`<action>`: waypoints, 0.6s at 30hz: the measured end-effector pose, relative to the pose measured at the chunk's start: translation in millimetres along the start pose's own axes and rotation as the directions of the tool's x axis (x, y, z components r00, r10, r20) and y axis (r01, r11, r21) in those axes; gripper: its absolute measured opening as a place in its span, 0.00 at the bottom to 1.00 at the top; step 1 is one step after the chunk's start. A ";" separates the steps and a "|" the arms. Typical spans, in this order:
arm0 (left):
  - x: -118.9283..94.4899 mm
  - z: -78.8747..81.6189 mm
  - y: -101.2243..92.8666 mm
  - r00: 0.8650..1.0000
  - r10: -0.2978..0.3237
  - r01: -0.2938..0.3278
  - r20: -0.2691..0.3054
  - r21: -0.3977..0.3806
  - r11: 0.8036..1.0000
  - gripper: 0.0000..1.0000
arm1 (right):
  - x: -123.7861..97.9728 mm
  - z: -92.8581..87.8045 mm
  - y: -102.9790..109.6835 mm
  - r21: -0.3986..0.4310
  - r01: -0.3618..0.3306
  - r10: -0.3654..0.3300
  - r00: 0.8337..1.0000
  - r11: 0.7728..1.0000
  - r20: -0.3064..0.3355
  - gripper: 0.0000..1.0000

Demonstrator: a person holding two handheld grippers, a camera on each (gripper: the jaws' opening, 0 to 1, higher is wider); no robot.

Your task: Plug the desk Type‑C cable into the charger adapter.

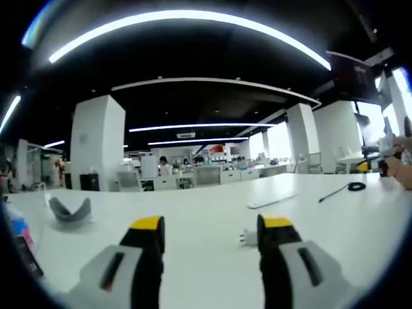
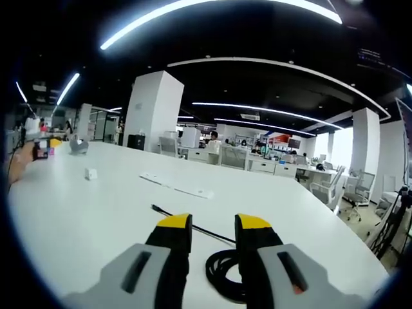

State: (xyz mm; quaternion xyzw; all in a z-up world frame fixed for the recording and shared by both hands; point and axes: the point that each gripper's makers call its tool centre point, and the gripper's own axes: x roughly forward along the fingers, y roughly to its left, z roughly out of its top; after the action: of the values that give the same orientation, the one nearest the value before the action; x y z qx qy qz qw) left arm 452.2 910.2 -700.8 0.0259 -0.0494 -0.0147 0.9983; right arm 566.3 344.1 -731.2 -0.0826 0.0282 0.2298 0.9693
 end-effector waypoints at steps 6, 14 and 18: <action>1.2 -2.3 -2.5 1.000 -0.018 0.018 -0.010 0.003 1.000 0.60 | -0.4 -0.7 0.7 -0.002 -0.004 0.004 1.000 1.000 -0.004 0.27; 1.1 -2.4 0.5 1.000 -0.023 0.023 -0.016 0.016 1.000 0.61 | -1.1 -1.1 -1.2 -0.001 0.001 -0.001 1.000 1.000 -0.005 0.27; 0.1 -4.2 9.5 1.000 0.004 -0.003 -0.023 0.011 1.000 0.62 | -2.0 0.1 -3.8 0.004 0.008 -0.008 1.000 1.000 -0.001 0.27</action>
State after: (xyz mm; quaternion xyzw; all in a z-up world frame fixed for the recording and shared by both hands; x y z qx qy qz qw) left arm 453.0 919.9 -704.5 0.0314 -0.0378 -0.0124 0.9987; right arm 566.2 339.8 -730.4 -0.0810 0.0287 0.2258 0.9704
